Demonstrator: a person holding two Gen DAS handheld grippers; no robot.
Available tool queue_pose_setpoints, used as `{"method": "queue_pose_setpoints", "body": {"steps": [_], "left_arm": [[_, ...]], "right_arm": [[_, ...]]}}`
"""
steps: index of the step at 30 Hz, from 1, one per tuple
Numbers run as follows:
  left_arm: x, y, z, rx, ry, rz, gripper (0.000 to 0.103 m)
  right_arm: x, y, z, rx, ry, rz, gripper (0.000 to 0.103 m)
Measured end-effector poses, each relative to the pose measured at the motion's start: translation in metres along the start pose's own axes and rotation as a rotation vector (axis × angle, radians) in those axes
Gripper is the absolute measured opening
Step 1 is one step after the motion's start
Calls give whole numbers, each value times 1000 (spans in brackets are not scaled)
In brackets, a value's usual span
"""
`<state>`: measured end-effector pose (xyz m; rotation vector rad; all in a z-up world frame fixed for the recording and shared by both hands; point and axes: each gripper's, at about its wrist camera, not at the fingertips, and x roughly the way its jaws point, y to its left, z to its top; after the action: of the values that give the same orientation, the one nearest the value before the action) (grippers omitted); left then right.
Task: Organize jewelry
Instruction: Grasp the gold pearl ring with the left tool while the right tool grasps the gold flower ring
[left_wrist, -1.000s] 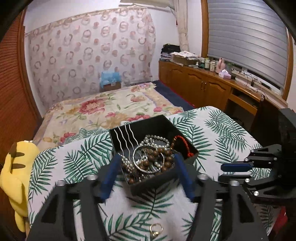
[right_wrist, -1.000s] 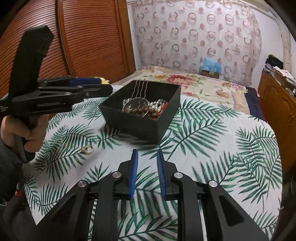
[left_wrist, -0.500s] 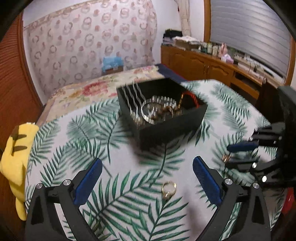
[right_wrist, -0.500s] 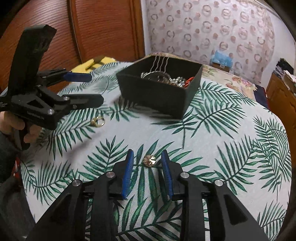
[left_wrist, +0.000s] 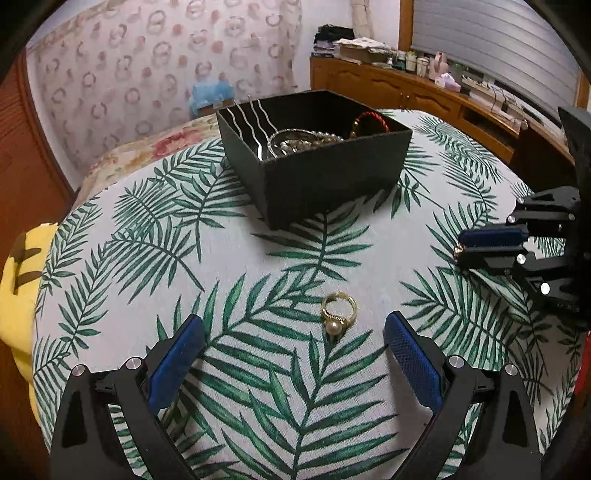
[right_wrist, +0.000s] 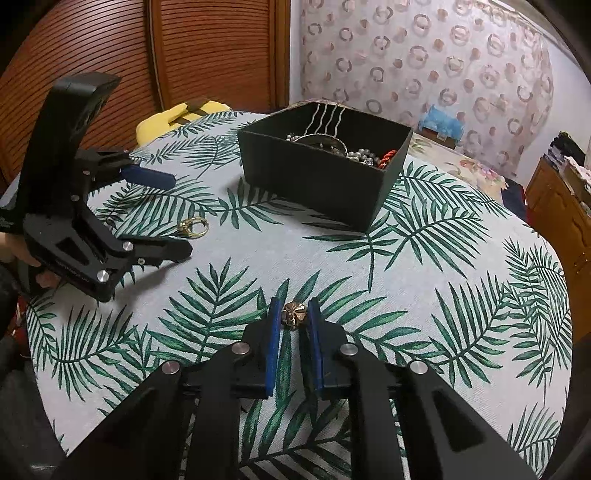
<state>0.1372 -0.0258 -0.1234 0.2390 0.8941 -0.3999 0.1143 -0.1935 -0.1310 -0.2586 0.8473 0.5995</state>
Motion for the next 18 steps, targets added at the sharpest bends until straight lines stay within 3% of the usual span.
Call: {"method": "queue_pose_setpoints", "body": {"steps": [7,11,12,15,18], "left_arm": [[-13,-8,0,20,-43,2,94],[-19,-15,3,26,-59,-25,69],[-18,-15,4,23,-55,-41,56],[-12,-17,4,21,-32,-51,38],[-9,-18,3,25,-32,-45,26]], "right_arm": [[-2,0,-1,6,-6,1,16],[-1,1,0,6,-4,6,16],[-1,1,0,6,-4,6,16],[-1,1,0,8,-4,7,16],[-1,1,0,6,-4,6,16]]}}
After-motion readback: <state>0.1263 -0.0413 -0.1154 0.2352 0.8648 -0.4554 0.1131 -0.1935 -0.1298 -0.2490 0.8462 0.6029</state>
